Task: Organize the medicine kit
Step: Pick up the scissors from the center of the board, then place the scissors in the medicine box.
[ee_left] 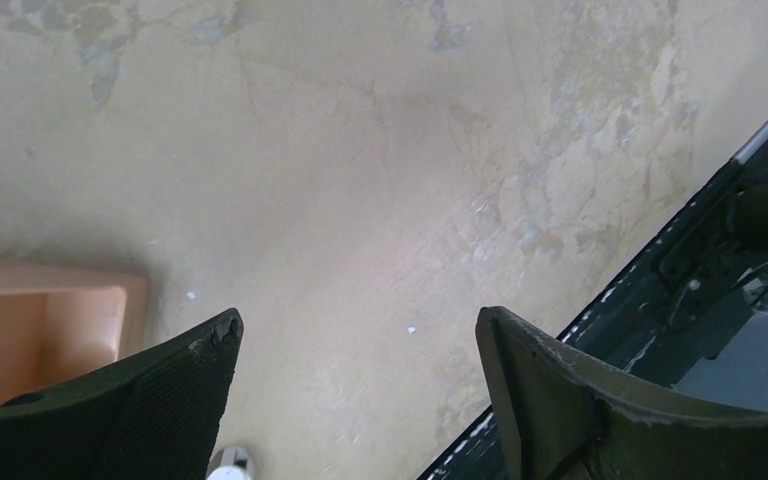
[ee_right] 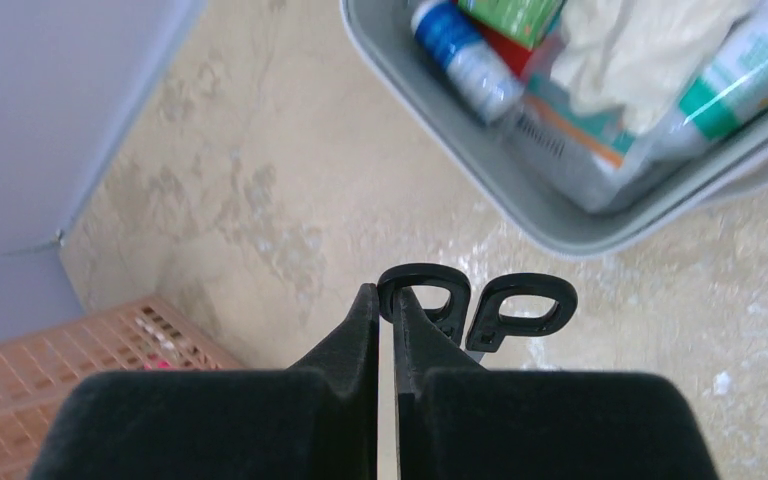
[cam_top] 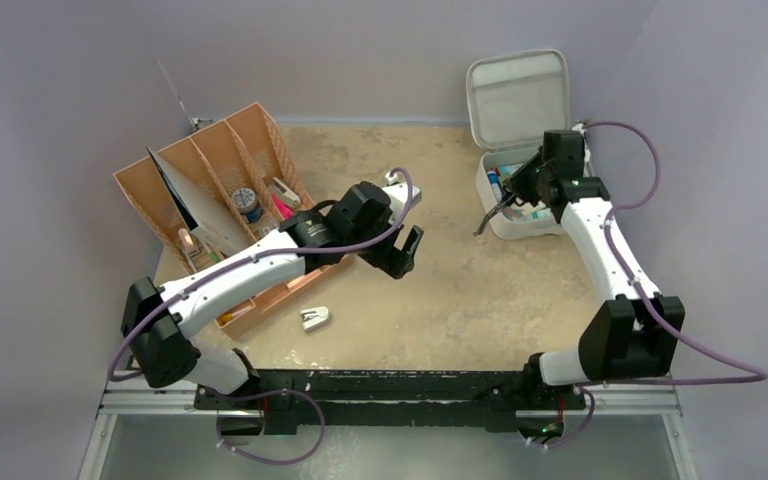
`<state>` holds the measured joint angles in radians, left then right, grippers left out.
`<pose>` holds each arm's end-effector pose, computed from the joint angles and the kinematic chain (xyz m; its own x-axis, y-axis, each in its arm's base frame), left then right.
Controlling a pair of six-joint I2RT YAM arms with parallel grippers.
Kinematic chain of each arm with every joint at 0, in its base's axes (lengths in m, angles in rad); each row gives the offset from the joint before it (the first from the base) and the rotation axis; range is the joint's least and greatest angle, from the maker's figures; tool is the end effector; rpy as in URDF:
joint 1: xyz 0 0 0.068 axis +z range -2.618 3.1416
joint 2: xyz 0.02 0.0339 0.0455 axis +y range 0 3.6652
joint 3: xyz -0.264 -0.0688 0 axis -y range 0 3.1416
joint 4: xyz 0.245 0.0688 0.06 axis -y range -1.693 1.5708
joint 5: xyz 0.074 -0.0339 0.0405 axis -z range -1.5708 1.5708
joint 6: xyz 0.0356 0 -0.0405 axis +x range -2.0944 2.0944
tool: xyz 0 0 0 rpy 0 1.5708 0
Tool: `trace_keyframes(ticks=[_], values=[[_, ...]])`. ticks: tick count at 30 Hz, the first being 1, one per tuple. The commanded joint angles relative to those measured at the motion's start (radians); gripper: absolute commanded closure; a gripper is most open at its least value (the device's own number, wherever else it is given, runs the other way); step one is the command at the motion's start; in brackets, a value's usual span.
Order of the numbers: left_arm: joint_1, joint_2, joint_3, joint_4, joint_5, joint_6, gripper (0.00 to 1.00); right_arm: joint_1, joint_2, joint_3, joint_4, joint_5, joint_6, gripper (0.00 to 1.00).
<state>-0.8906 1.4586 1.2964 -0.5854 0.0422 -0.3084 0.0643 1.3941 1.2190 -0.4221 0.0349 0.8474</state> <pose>0.2015 -0.2515 0.3210 -0.6491 0.3202 -0.6900 0.6289 0.7363 -0.2499 0.3153 0.0191 0.3282 -0.3980 0.7250 -0.5621 0.3972 0.6885 0.6068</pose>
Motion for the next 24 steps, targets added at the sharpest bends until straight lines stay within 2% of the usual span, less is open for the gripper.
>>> trace_keyframes(ticks=[1, 10, 24], values=[[0.002, -0.057, -0.043, -0.075, -0.075, 0.08, 0.14, -0.062, 0.06, 0.108, -0.028, 0.055, -0.009, 1.0], [0.002, -0.114, -0.121, -0.086, -0.134, 0.147, 0.12, -0.176, 0.237, 0.295, -0.021, 0.156, 0.044, 1.0], [0.002, -0.128, -0.141, -0.085, -0.168, 0.167, 0.12, -0.243, 0.445, 0.38, 0.047, 0.213, 0.142, 1.0]])
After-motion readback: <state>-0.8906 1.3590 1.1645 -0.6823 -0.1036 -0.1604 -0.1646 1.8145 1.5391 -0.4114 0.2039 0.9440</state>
